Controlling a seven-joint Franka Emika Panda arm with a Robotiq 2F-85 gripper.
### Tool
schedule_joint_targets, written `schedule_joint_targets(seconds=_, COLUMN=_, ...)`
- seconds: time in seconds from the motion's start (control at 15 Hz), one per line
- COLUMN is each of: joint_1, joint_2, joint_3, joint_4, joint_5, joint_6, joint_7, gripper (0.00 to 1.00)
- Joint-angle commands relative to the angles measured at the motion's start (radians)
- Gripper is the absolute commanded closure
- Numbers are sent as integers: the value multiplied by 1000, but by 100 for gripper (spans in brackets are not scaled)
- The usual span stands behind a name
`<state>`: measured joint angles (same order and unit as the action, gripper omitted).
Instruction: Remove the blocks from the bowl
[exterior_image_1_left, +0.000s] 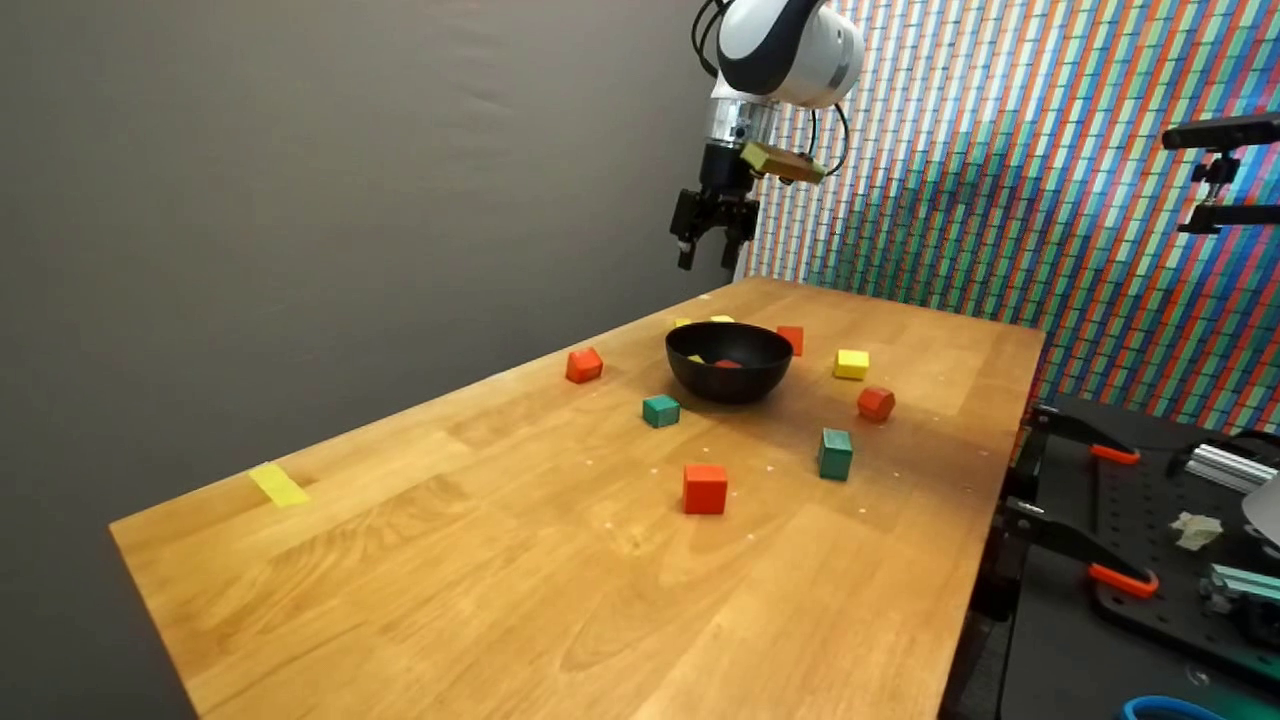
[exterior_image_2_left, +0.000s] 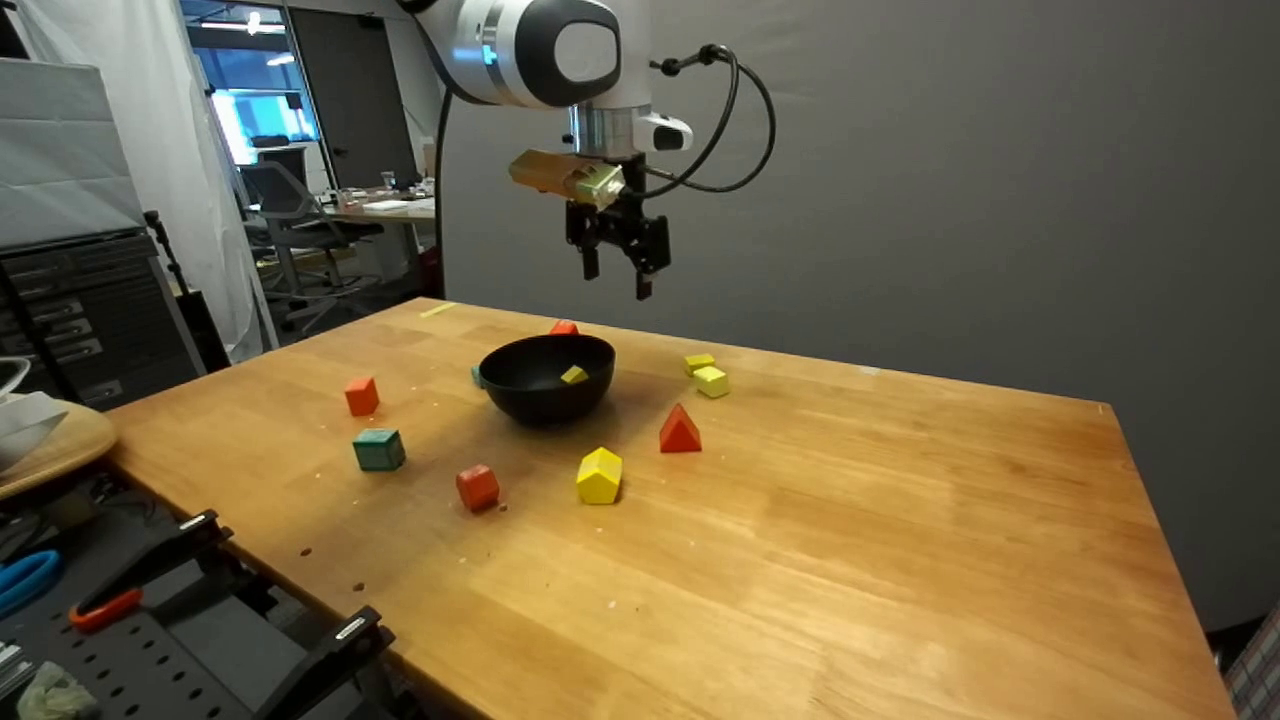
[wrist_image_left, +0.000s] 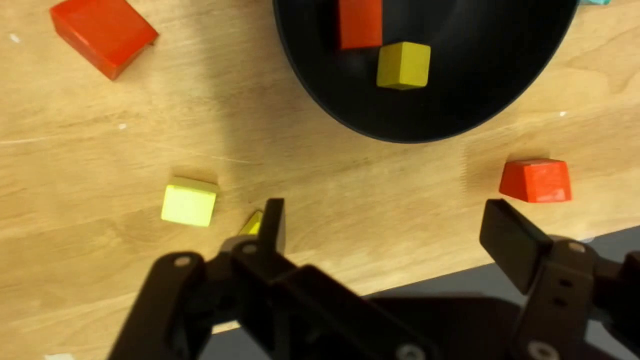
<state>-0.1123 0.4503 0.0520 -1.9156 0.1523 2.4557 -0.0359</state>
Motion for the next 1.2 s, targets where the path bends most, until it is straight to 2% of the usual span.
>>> schedule_joint_targets(seconds=0.0, joint_1=15, joint_2=1, joint_3=-15, joint_4=1, joint_5=8, joint_6=-2, joint_7=-4, gripper=0)
schedule_joint_targets(seconds=0.33, joint_1=9, joint_2=29, joint_3=31, joint_4=-10, joint_5=13, joint_6=-27, joint_7=-125, gripper=0)
schedule_joint_targets(seconds=0.6, joint_1=29, joint_2=16, joint_3=33, joint_4=-34, joint_5=-5, joint_6=-100, joint_7=-126, gripper=0)
schedule_joint_targets(seconds=0.87, joint_1=43, joint_2=45, joint_3=33, joint_4=-32, joint_5=-1, joint_6=-125, joint_7=-125, gripper=8)
schedule_joint_targets(seconds=1.0, joint_1=51, joint_2=76, joint_3=29, joint_4=-16, joint_5=-8, joint_6=-115, joint_7=-118, gripper=2)
schedule_joint_targets(seconds=1.13, joint_1=57, joint_2=106, joint_3=25, joint_4=3, joint_5=-13, joint_6=-112, joint_7=-109, gripper=0)
